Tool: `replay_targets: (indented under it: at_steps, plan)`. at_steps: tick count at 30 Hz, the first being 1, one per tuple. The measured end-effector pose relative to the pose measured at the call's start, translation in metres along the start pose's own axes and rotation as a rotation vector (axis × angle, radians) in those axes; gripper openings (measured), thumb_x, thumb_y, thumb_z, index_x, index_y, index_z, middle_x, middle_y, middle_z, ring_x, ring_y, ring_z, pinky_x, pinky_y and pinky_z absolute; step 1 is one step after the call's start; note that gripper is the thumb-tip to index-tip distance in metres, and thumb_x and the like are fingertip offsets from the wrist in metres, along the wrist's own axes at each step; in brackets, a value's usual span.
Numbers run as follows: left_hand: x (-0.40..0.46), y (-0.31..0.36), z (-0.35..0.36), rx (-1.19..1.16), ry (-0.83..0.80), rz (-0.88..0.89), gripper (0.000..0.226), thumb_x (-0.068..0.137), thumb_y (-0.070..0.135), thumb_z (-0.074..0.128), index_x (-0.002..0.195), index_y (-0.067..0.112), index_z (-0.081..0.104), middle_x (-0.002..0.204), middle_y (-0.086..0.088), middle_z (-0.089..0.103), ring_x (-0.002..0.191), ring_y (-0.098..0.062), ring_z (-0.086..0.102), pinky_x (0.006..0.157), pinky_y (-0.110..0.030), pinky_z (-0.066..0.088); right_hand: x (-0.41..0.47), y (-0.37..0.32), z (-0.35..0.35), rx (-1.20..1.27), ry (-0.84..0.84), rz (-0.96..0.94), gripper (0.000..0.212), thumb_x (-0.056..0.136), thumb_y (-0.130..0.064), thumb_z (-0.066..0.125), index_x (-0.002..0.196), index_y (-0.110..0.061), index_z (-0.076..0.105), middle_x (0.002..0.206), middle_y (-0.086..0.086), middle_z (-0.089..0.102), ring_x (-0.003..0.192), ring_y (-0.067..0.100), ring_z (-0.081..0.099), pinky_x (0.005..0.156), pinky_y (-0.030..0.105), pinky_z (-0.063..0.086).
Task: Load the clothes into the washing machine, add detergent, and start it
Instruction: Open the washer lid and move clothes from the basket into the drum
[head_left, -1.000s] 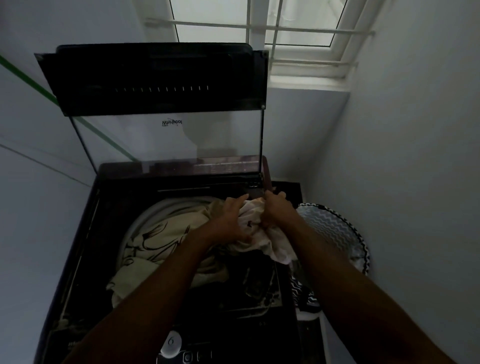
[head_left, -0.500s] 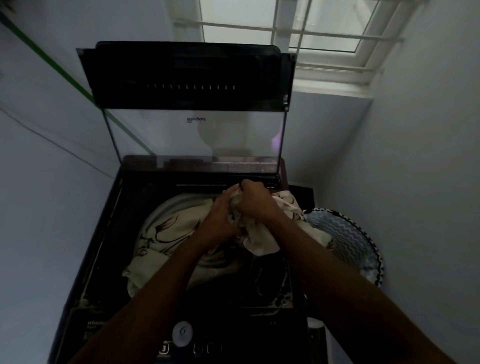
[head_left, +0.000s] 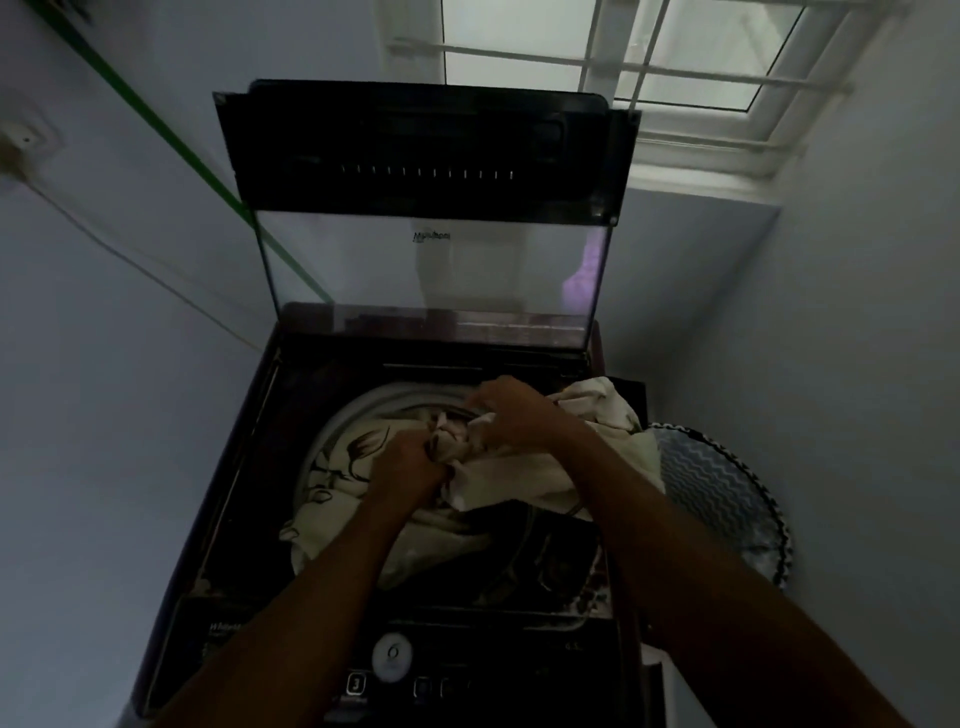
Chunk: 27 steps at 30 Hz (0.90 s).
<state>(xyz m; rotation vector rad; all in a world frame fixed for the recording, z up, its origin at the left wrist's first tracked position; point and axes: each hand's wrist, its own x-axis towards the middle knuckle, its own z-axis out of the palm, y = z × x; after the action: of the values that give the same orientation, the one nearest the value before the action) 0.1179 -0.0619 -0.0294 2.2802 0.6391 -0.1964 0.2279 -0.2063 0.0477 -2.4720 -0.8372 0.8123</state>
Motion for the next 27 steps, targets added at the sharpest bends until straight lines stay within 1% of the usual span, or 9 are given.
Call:
replay_targets:
  at_steps: [2,4,5,8,11,16,21,25,27]
  plan:
    - [0.006,0.006,0.006,0.131,-0.063,0.012,0.032,0.071,0.031,0.072,0.102,0.022,0.069,0.099,-0.007,0.069,0.091,-0.028,0.067,0.074,-0.035,0.056,-0.009,0.028,-0.017,-0.239,0.059,0.180,0.071,0.074,-0.027,0.077,0.137,-0.021,0.044,0.138,0.014,0.036,0.128,0.037,0.035,0.102,0.051,0.041]
    - [0.017,0.016,0.008,0.363,-0.173,0.041,0.077,0.073,0.035,0.074,0.142,0.019,0.042,0.138,-0.017,0.046,0.123,-0.034,0.051,0.097,-0.040,0.048,-0.020,0.055,-0.030,-0.304,0.042,0.405,0.085,0.067,-0.028,0.082,0.138,-0.022,0.036,0.143,0.016,0.025,0.129,0.044,0.034,0.101,0.056,0.041]
    - [0.020,0.024,0.009,0.450,-0.225,0.055,0.094,0.073,0.036,0.075,0.150,0.019,0.025,0.149,-0.018,0.030,0.134,-0.037,0.037,0.106,-0.044,0.040,-0.027,0.067,-0.034,-0.286,-0.009,0.497,0.092,0.063,-0.026,0.085,0.138,-0.021,0.033,0.145,0.017,0.023,0.129,0.045,0.036,0.100,0.055,0.043]
    - [0.024,0.052,0.013,0.492,-0.319,0.193,0.111,0.067,0.029,0.080,0.152,0.024,0.009,0.155,-0.014,0.012,0.144,-0.040,0.011,0.113,-0.052,0.027,-0.038,0.090,-0.028,-0.131,-0.091,0.585,0.090,0.070,-0.017,0.081,0.143,-0.016,0.028,0.145,0.020,0.027,0.130,0.040,0.039,0.097,0.044,0.045]
    - [0.023,0.075,0.025,0.433,-0.400,0.347,0.118,0.064,0.031,0.083,0.152,0.034,0.003,0.159,-0.009,0.006,0.147,-0.035,0.003,0.116,-0.054,0.022,-0.041,0.095,-0.006,-0.004,0.121,0.521,0.065,0.076,-0.026,0.069,0.134,-0.015,0.040,0.141,0.017,0.035,0.127,0.038,0.040,0.099,0.045,0.044]
    - [0.016,0.094,0.040,0.153,-0.356,0.475,0.122,0.064,0.030,0.086,0.151,0.044,0.001,0.156,-0.003,0.019,0.141,-0.026,0.025,0.113,-0.047,0.032,-0.035,0.082,0.006,-0.138,0.336,0.456,0.036,0.082,-0.027,0.058,0.116,-0.015,0.059,0.121,0.015,0.051,0.112,0.034,0.049,0.086,0.040,0.046]
    - [0.010,0.094,0.040,-0.024,-0.215,0.525,0.130,0.059,0.033,0.091,0.154,0.033,0.001,0.151,-0.004,0.033,0.136,-0.016,0.035,0.108,-0.023,0.030,-0.017,0.047,-0.019,-0.152,0.354,0.264,0.022,0.093,-0.023,0.053,0.105,-0.007,0.065,0.107,0.010,0.067,0.100,0.027,0.063,0.076,0.030,0.042]
    - [0.009,0.089,0.024,-0.056,-0.038,0.470,0.138,0.052,0.025,0.095,0.154,0.021,0.002,0.150,-0.007,0.036,0.137,-0.023,0.037,0.110,-0.032,0.031,-0.003,0.013,-0.019,0.065,0.406,0.141,0.024,0.091,-0.015,0.054,0.105,0.003,0.062,0.106,0.021,0.065,0.095,0.033,0.063,0.089,0.036,0.048]
    - [0.005,0.076,0.010,-0.054,0.058,0.481,0.135,0.054,0.030,0.093,0.155,0.025,0.003,0.145,-0.008,0.040,0.131,-0.024,0.042,0.106,-0.035,0.035,0.001,-0.002,-0.014,0.116,0.419,0.077,0.022,0.088,-0.011,0.055,0.102,0.003,0.063,0.101,0.021,0.067,0.090,0.033,0.064,0.081,0.031,0.049]
